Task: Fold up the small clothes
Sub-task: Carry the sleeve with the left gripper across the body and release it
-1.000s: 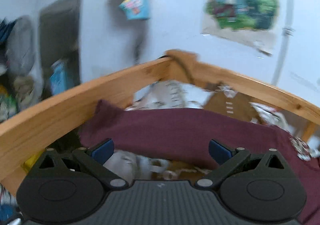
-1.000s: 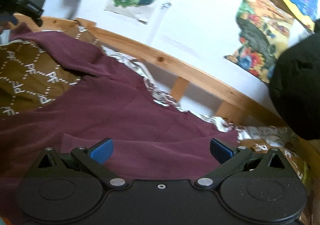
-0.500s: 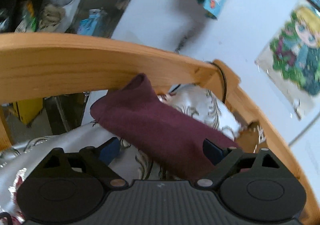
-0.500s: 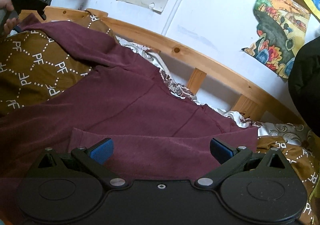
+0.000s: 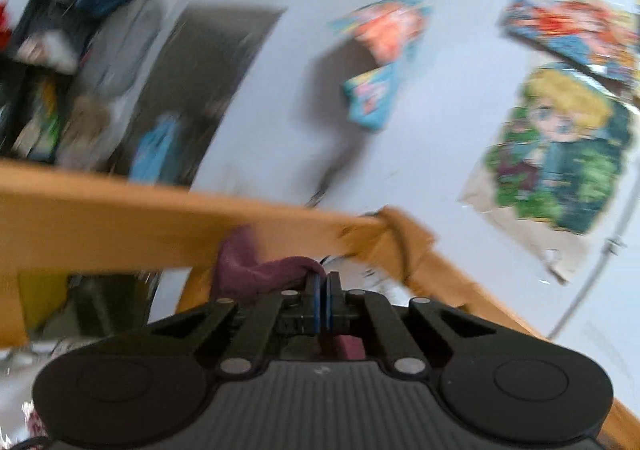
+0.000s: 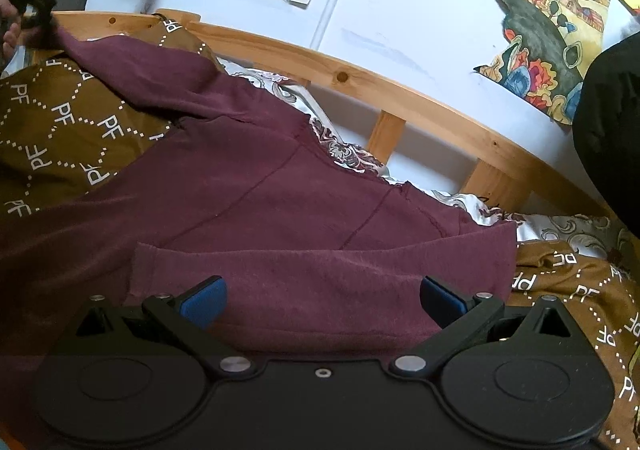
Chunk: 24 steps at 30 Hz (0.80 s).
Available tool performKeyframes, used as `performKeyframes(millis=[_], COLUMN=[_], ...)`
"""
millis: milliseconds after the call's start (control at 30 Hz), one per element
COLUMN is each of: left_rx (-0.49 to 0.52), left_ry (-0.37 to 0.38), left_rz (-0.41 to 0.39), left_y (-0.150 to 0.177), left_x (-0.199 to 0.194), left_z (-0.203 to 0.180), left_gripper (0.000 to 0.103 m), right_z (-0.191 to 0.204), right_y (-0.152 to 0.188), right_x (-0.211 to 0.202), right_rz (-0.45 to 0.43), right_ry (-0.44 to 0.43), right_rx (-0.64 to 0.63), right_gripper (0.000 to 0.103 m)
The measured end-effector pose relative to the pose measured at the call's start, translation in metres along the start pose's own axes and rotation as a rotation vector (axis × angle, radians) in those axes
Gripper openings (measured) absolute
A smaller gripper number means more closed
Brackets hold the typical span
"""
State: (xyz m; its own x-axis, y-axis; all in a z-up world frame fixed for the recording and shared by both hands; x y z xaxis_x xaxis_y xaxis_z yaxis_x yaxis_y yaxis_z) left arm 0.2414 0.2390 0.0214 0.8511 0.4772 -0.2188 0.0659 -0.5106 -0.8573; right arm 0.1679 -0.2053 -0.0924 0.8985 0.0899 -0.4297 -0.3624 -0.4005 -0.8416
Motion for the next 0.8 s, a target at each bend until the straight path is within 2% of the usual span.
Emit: performKeyframes(millis=[133,267,367,433,500,600,667,800], left_rx=[0.084,0.203,0.353,0.509,0.641,0.748,0.814,0.982], left_ry=[0.135,0.355,0.532,0.649,0.741,0.868,0.923,1.018], left_rz=[-0.058,-0.083,-0.094,-0.091,-0.058,0.085,0.149,0.208], left_y=[0.000,0.010,0.028,0.054,0.085,0.136,0.162,0.205], left_x=[-0.019,-0.044,-0.074,-0.097,-0.115,-0.135,-0.147,-0.169], left_z=[-0.028,-0.072,-0.109,-0.135,-0.154,-0.170,-0.174,-0.180], left_gripper=[0.001,0.001,0.001,0.001,0.001,0.001,0.002,0.003], right_z=[0.001,0.000,-0.002,-0.004,-0.008,-0.017,-0.026,-0.043], right_y=[0.000,0.000,0.000,-0.001,0.000,0.003,0.008,0.018], right_x=[-0.005,-0.007,-0.008,-0.009,-0.009,-0.007,-0.005,-0.001], right_rz=[-0.010,-0.011,-0.014,-0.019,-0.018,0.000,0.018,0.054], right_ry=[0.005,0.009,0.017,0.029,0.047,0.082,0.110,0.151], right_rx=[-0.021,-0.015,-0.010,-0.005,0.004,0.039,0.067,0.138], right_gripper=[0.102,0.102,0.102,0.102,0.102,0.102,0.102,0.102])
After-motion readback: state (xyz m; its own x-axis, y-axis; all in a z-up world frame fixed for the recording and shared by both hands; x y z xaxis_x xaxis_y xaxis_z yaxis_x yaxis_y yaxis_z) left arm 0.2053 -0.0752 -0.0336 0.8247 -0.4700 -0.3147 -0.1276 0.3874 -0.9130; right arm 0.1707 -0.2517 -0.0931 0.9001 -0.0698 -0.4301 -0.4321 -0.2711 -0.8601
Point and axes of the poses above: each gripper's, at about its wrist camera, not at the fingertips, and x roughly the way its jaws point, z to its left, y to its underside, the point moved 6 cm from there along x, roughly the way its jaws point, and after that the axes turned 1 degree about -z, right-handed, at the moved point
